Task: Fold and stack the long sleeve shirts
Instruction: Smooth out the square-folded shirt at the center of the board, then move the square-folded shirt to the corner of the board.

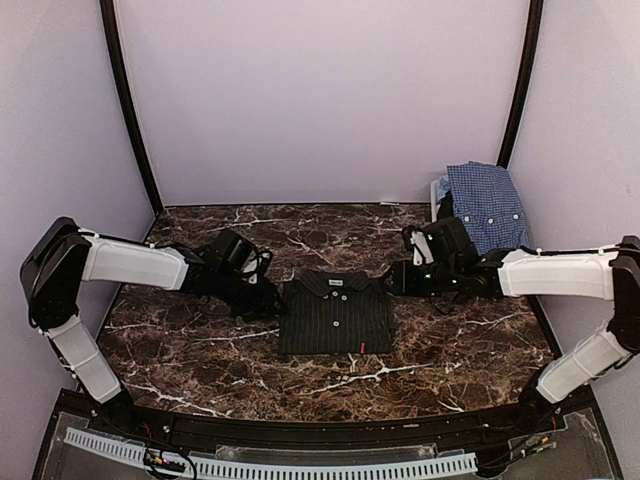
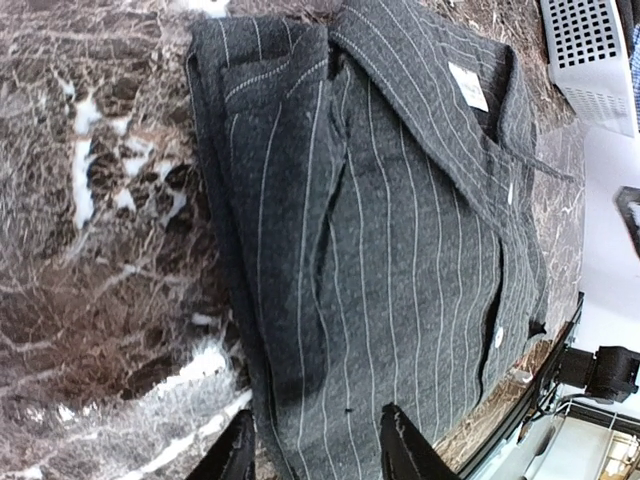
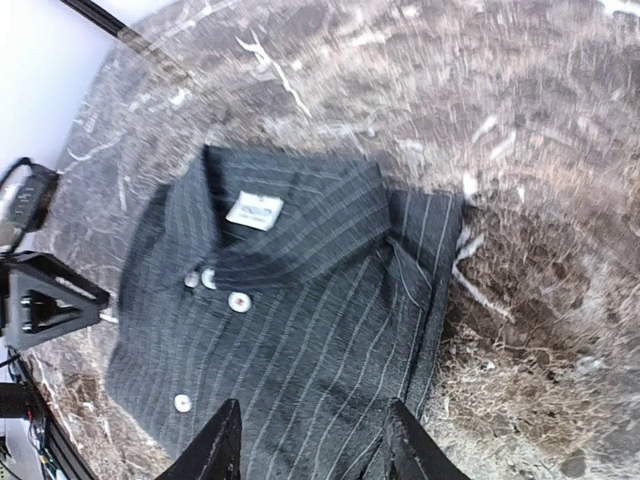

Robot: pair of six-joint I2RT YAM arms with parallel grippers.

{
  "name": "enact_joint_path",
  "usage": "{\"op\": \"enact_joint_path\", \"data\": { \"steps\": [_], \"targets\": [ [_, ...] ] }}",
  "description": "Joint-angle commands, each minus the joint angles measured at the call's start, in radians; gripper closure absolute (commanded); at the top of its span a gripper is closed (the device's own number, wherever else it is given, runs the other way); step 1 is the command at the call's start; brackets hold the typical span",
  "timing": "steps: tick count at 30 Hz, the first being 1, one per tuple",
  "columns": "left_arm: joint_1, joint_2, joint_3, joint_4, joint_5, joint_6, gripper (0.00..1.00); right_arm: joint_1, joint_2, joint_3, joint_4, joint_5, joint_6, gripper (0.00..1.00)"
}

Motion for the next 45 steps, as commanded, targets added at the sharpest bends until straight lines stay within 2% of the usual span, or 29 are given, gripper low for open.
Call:
{"op": "enact_joint_path", "data": {
  "steps": [1,4,12,17,20,21,30,34,39,41,45],
  "targets": [
    [-0.008,0.042,0.046,-0.053,-0.043,0.01,0.58,0.0,-0.11,0.018,0.024,0.038,-0.043,0.51],
    [-0.021,0.079,0.065,-0.06,-0.063,-0.002,0.58,-0.001,-0.177,0.017,0.041,0.046,-0.07,0.44],
    [-0.062,0.152,0.134,-0.124,-0.125,-0.061,0.62,0.0,-0.312,0.021,0.055,0.047,-0.126,0.37],
    [-0.092,0.173,0.147,-0.126,-0.136,-0.11,0.75,0.0,-0.338,0.031,0.054,0.041,-0.153,0.34],
    [-0.105,0.173,0.156,-0.159,-0.171,-0.124,0.96,-0.002,-0.337,0.047,0.054,0.036,-0.17,0.34],
    [-0.106,0.167,0.162,-0.174,-0.206,-0.125,0.98,-0.001,-0.336,0.051,0.054,0.036,-0.174,0.34],
    [-0.1,0.007,0.109,-0.411,-0.476,-0.07,1.0,-0.001,-0.295,0.086,0.096,0.013,-0.2,0.32],
    [-0.055,-0.108,0.012,-0.495,-0.53,-0.035,1.0,0.0,-0.271,0.096,0.101,0.0,-0.21,0.32],
    [0.089,-0.287,-0.097,-0.609,-0.597,0.048,1.0,0.0,-0.248,0.097,0.12,-0.017,-0.213,0.32],
    [0.13,-0.324,-0.098,-0.6,-0.581,0.095,1.0,-0.001,-0.238,0.096,0.131,-0.026,-0.212,0.32],
    [0.247,-0.263,-0.025,-0.713,-0.631,0.11,1.0,0.0,-0.216,0.104,0.136,-0.059,-0.209,0.32]
  ]
}}
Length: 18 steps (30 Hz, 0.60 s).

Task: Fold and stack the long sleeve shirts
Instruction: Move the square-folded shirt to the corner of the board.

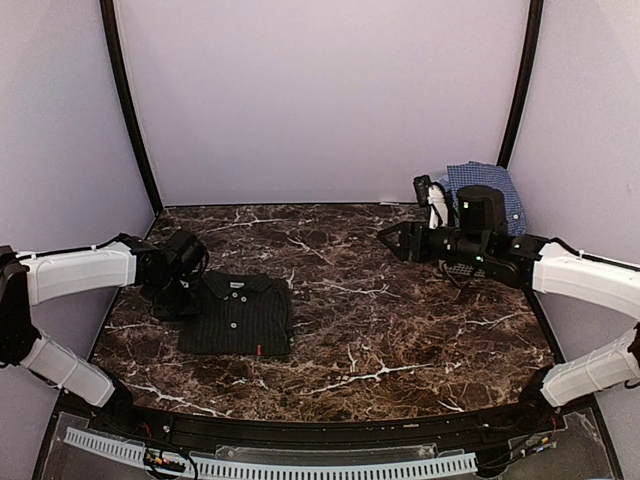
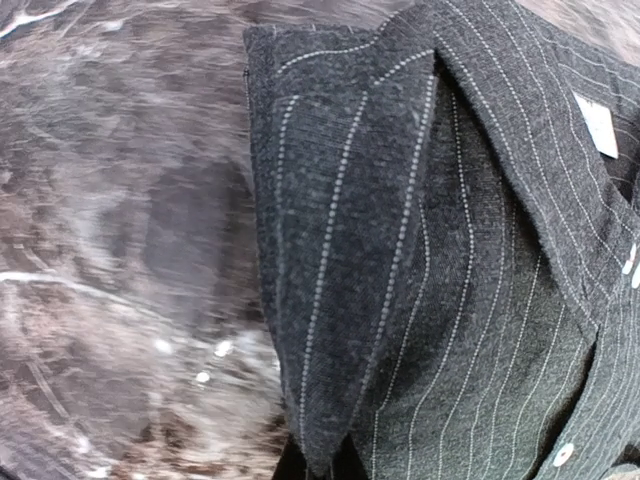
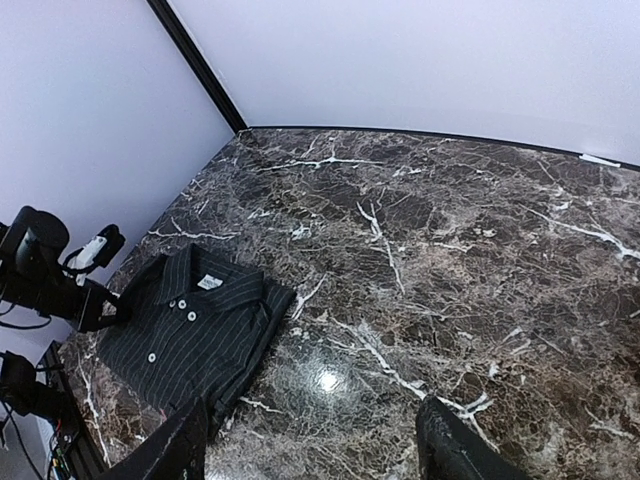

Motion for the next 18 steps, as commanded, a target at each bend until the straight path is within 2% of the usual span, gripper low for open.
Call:
{"op": "enact_joint_path", "data": {
  "steps": [1,6,11,14,18],
  "targets": [
    [0.123,0.046,0.067,-0.128,-0.055,0.071,1.0,-0.001,0.02,0.039,0.054,-0.047,-0.006,0.32],
    [0.233,0.131,0.137,-0.157,-0.057,0.157,1.0,-0.001,0.026,0.038,0.045,-0.068,-0.01,0.32],
    [0.317,0.199,0.198,-0.249,-0.178,0.255,1.0,-0.003,0.023,0.037,0.037,-0.076,-0.02,0.31],
    [0.39,0.193,0.202,-0.221,-0.14,0.299,1.0,-0.003,0.029,0.037,0.042,-0.093,-0.021,0.31],
    [0.459,0.202,0.22,-0.206,-0.158,0.338,1.0,-0.002,0.048,0.046,0.036,-0.122,-0.017,0.31]
  ]
}}
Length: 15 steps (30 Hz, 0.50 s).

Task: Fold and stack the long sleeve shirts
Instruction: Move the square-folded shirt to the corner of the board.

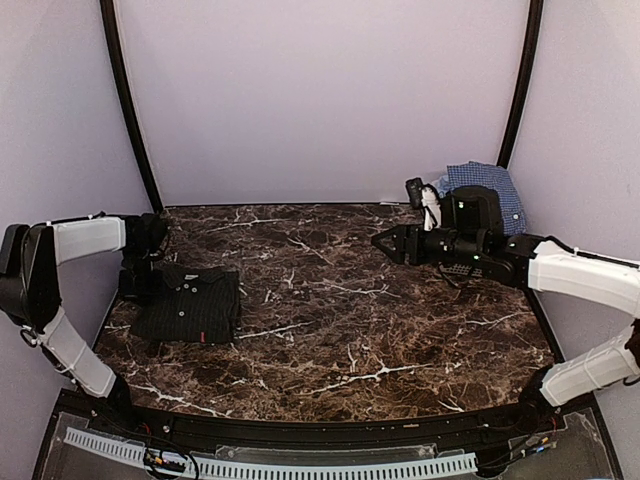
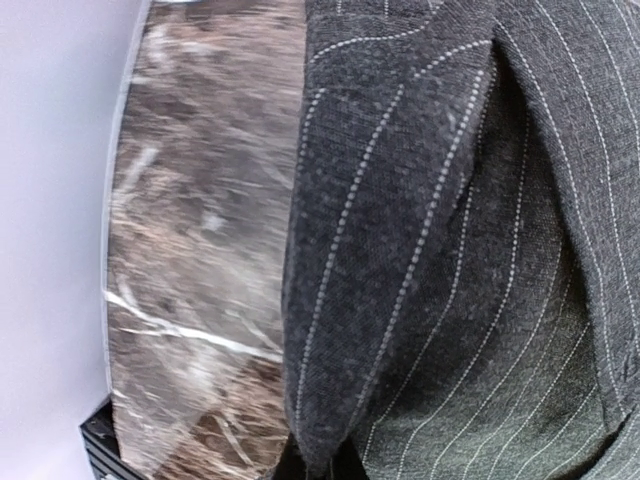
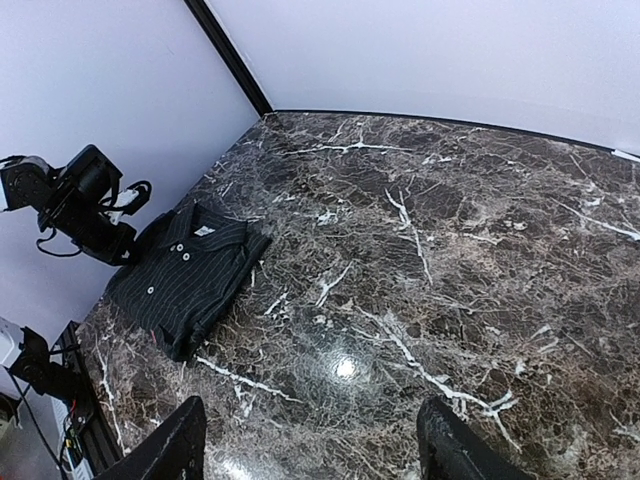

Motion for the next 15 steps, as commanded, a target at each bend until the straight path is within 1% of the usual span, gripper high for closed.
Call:
{"op": "enact_joint_path", "data": {
  "steps": [1,2,3,4,5,6,7,8,9,11,12,13,14,15],
  "targets": [
    [0.065,0.015,0.055,-0.041,-0.07,0.075,1.0,-0.001,0.021,0.039,0.027,-0.045,-0.011,0.31],
    [0.079,0.025,0.064,-0.057,-0.1,0.078,0.98,-0.002,0.022,0.04,0.025,-0.052,-0.011,0.31],
    [0.083,0.047,0.086,-0.069,-0.12,0.077,0.93,-0.001,0.023,0.041,0.02,-0.056,-0.01,0.31],
    [0.086,0.069,0.098,-0.097,-0.17,0.071,0.89,-0.001,0.024,0.043,0.015,-0.059,-0.012,0.31],
    [0.087,0.08,0.12,-0.111,-0.198,0.065,0.76,-0.001,0.023,0.045,0.009,-0.059,-0.013,0.31],
    [0.087,0.098,0.131,-0.14,-0.245,0.049,0.69,-0.002,0.022,0.047,0.004,-0.06,-0.014,0.31],
    [0.087,0.105,0.155,-0.155,-0.266,0.038,0.57,-0.001,0.022,0.049,-0.005,-0.06,-0.016,0.31],
    [0.087,0.11,0.167,-0.178,-0.287,0.018,0.53,-0.001,0.02,0.051,-0.008,-0.06,-0.018,0.31],
    [0.087,0.109,0.189,-0.182,-0.285,0.011,0.44,-0.001,0.019,0.052,-0.011,-0.059,-0.02,0.31],
    [0.086,0.082,0.215,-0.167,-0.222,-0.004,0.39,-0.002,0.016,0.053,-0.018,-0.057,-0.022,0.31],
    [0.076,0.049,0.22,-0.136,-0.141,-0.01,0.39,0.0,0.016,0.053,-0.02,-0.054,-0.021,0.31],
    [0.066,0.029,0.223,-0.113,-0.1,-0.015,0.38,0.0,0.016,0.053,-0.024,-0.052,-0.022,0.31],
    [0.04,-0.012,0.219,-0.057,-0.01,-0.028,0.37,-0.001,0.016,0.055,-0.026,-0.05,-0.022,0.31],
    [-0.001,-0.029,0.214,-0.026,0.036,-0.034,0.36,-0.001,0.017,0.055,-0.026,-0.05,-0.022,0.3]
  ]
}}
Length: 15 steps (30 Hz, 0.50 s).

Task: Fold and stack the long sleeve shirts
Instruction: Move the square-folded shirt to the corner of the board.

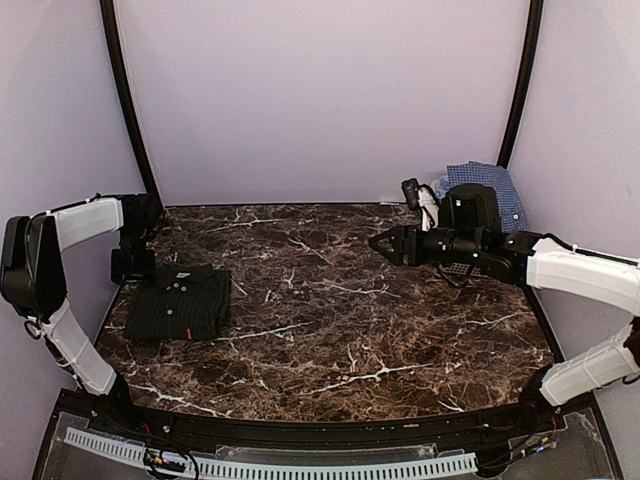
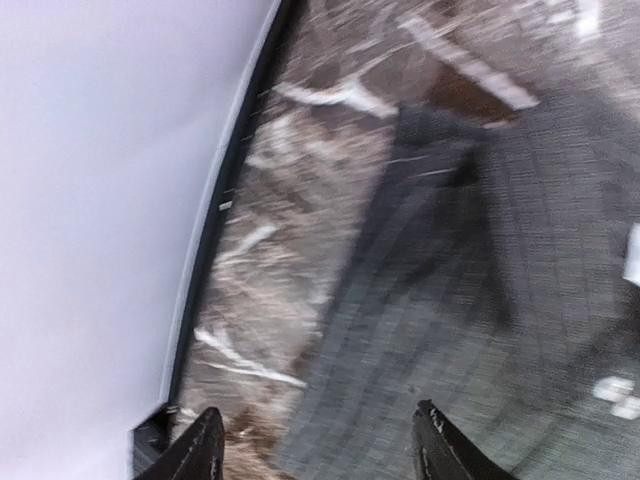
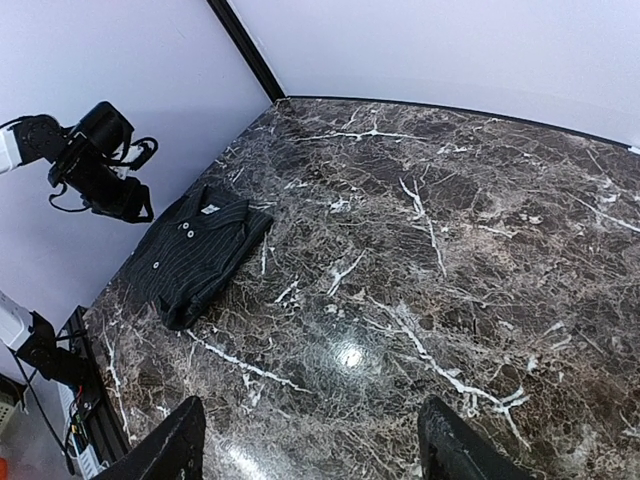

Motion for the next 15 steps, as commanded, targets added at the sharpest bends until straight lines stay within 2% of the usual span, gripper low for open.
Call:
{"op": "enact_joint_path", "data": {
  "steps": [1,4,11,15],
  "targets": [
    [-0.102,-0.152,0.013,0.135,0.263,-0.068,0.36,-0.001,-0.002,0.03,0.004,-0.004,-0.007,0.3],
    [-0.198,-0.164,-0.015,0.265,0.397,-0.149,0.35,0.0,0.002,0.029,0.004,-0.005,-0.003,0.3],
    [-0.307,-0.095,-0.078,0.471,0.468,-0.274,0.34,-0.002,-0.008,0.015,-0.019,-0.001,0.006,0.3],
    [-0.367,-0.014,-0.044,0.553,0.518,-0.295,0.34,-0.001,-0.017,0.007,-0.03,0.007,0.008,0.3]
  ]
}}
